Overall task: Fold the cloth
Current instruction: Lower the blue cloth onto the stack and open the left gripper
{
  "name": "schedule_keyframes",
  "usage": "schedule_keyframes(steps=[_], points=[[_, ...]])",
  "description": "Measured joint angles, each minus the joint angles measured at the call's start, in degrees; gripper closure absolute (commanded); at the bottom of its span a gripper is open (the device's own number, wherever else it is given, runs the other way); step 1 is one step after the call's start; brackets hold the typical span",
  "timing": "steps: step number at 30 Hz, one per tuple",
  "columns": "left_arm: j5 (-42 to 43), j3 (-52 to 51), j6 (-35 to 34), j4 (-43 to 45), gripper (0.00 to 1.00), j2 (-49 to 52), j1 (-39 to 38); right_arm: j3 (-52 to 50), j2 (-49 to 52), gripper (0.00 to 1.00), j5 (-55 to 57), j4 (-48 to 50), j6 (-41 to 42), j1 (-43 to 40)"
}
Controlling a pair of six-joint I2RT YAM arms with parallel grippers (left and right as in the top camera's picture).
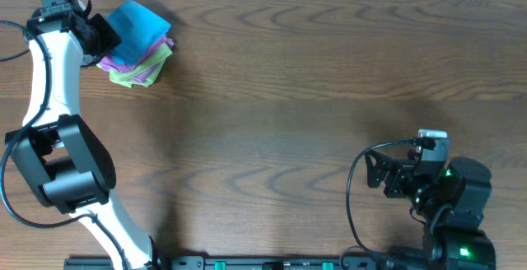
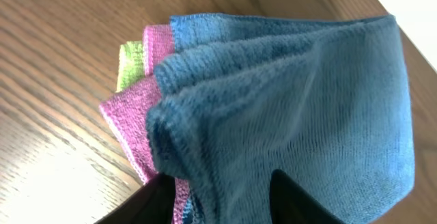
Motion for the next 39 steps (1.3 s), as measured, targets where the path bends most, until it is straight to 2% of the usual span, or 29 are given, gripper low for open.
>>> schedule_keyframes(steps=[5, 8, 14, 16, 26, 39], points=[[-1.49, 0.0, 0.2, -0.04, 0.32, 0.0, 0.02, 0.0, 0.0, 0.01, 0.0, 0.0, 0.0, 0.0], [-2.54, 0.0, -0.24, -0.07, 0.17, 0.0, 0.07, 0.0, -0.02, 0.01, 0.0, 0.0, 0.0, 0.0], [-3.21, 0.0, -0.02, -0.63, 0.02, 0.0, 0.37, 0.0, -0.02, 0.01, 0.0, 0.0, 0.0, 0.0], [-3.21, 0.0, -0.11, -0.81, 0.05, 0.0, 0.55, 0.0, 0.0, 0.01, 0.0, 0.0, 0.0, 0.0], [-3.15, 0.0, -0.07, -1.46, 0.04, -0.68, 1.46, 0.02, -0.02, 0.01, 0.0, 0.0, 0.0, 0.0], [1.16, 0.0, 3.3, -8.85, 0.05, -9.35, 1.03, 0.0, -0.02, 0.01, 0.02, 0.0, 0.0, 0.0]])
